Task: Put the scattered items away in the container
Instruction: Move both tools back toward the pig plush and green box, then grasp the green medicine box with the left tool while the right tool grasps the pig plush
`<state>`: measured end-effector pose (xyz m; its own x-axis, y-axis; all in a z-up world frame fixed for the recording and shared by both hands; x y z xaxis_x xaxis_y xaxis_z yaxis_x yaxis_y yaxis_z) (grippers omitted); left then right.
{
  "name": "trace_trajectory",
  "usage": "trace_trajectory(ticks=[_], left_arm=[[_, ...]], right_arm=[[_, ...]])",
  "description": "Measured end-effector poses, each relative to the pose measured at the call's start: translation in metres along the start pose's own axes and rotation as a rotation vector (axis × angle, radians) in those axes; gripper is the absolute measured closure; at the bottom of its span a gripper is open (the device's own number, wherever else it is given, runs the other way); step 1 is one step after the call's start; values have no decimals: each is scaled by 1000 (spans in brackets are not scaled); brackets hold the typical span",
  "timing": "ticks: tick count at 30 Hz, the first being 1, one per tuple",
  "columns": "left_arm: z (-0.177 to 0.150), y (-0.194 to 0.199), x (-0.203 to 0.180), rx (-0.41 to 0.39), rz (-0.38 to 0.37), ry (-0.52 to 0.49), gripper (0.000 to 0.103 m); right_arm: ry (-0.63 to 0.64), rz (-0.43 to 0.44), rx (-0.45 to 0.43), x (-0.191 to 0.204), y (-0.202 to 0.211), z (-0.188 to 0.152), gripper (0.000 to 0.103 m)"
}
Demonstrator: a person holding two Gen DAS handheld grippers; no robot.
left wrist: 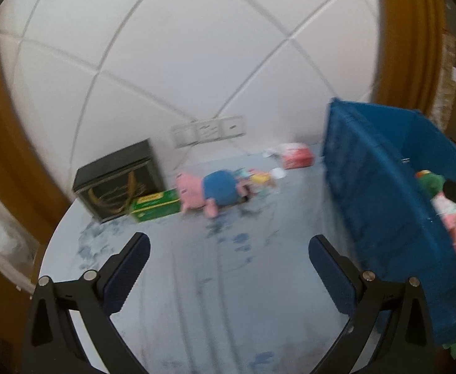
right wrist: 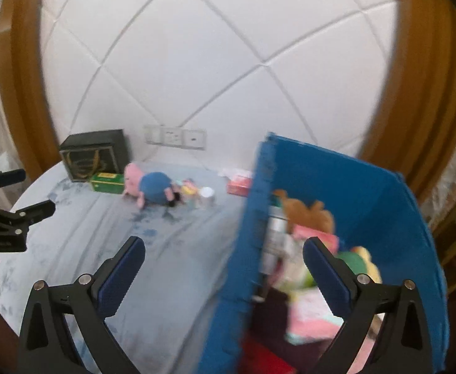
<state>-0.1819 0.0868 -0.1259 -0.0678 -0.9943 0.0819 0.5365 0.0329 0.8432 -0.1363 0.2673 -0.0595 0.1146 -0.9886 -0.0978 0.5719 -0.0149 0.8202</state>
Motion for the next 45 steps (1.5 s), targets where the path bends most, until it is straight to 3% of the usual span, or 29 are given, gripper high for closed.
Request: trace_trajectory(ticks=[10, 17, 26, 31, 35, 38, 42, 45], left_arm=[[-15, -84, 124, 69, 42, 91, 0], [0, -162, 174, 51, 54, 11, 0], [33, -287, 177, -5, 65, -285, 0], [65, -355, 184, -7, 35, -349, 0], [79, -409, 185, 45, 10, -434, 0], [81, -448, 194, 111, 43, -490, 0], [79, -468, 191, 106, 59, -616, 0], [82, -475, 192, 128, -23, -608, 0]], right_arm=[[33, 68, 68, 102, -86, 43, 0], [80, 82, 119, 151, -167, 64, 0], [50, 79, 196, 172, -276, 51, 0], [31, 73, 204, 169, -315, 48, 0], [22, 73, 206, 168, -340, 42, 0], [23, 74, 206, 168, -355, 37, 0], [35, 68, 213, 167, -371, 29, 0], [29, 70, 221, 167, -383, 27, 0]])
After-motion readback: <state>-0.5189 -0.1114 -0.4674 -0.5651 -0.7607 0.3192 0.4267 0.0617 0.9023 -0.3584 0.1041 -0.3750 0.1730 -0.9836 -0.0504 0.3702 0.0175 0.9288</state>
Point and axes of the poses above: each gripper's, at about its wrist camera, not at the fingertips, and y roughly against the way its jaws point, x to its left, z to its top, the point moved 8 cm from there along -y, roughly the way its jaws point, and after that the axes turned 13 degrees about x, right-handed, at the moved point
